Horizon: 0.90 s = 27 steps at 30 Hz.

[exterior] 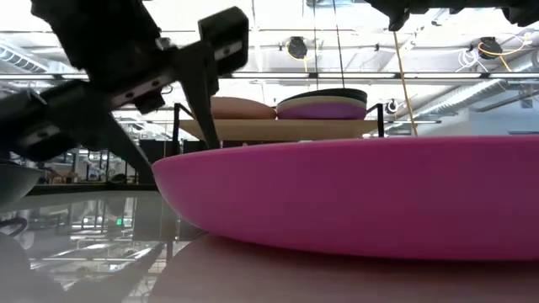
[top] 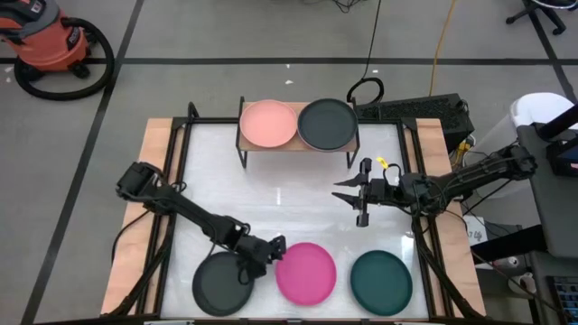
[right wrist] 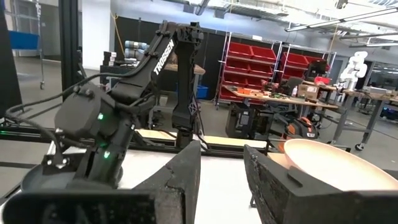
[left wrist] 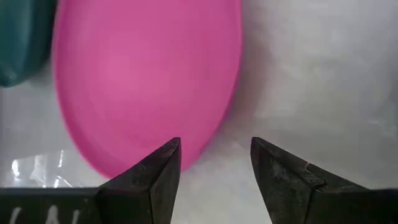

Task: Place and stack plates onto a shelf
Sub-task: Stack the pink plate on top of the light orange plate on top of the shelf

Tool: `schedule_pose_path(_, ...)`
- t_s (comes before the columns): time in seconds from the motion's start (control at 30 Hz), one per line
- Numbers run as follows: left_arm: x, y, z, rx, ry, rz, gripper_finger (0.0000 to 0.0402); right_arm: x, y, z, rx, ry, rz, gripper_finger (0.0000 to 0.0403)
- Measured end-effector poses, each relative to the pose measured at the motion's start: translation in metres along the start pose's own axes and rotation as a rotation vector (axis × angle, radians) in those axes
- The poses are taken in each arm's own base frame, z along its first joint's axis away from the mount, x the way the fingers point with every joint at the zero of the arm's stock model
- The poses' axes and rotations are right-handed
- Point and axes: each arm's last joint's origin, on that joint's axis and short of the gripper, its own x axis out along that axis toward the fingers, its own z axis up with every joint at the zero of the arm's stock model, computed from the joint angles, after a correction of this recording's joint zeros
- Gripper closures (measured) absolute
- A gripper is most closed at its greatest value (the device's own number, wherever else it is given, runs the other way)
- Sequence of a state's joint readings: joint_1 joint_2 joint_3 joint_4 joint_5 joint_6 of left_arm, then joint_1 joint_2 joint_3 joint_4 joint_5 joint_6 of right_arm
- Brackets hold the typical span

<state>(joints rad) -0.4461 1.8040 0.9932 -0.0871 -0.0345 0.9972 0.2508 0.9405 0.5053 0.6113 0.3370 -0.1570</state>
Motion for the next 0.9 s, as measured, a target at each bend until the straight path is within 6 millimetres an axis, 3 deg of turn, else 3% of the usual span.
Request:
schedule_pose_path(0.37,0.017,0.001,-0.007,0.078,0.026,0.012,0.0208,0.000,0.000,0.000,0.011,0.002,0.000,0.0298)
schedule_pose_path(0.47,0.021,0.003,-0.012,0.076,0.037,0.018,0.0242,0.000,0.000,0.000,0.012,0.002,0.000,0.0298)
schedule_pose_path(0.73,0.018,0.009,-0.019,0.052,0.064,0.046,0.0379,0.000,0.000,0.000,0.014,0.001,0.000,0.0298)
schedule_pose_path(0.9,-0.001,0.017,-0.017,0.018,0.139,0.118,0.0389,-0.004,0.000,0.005,0.024,-0.028,0.008,0.0298)
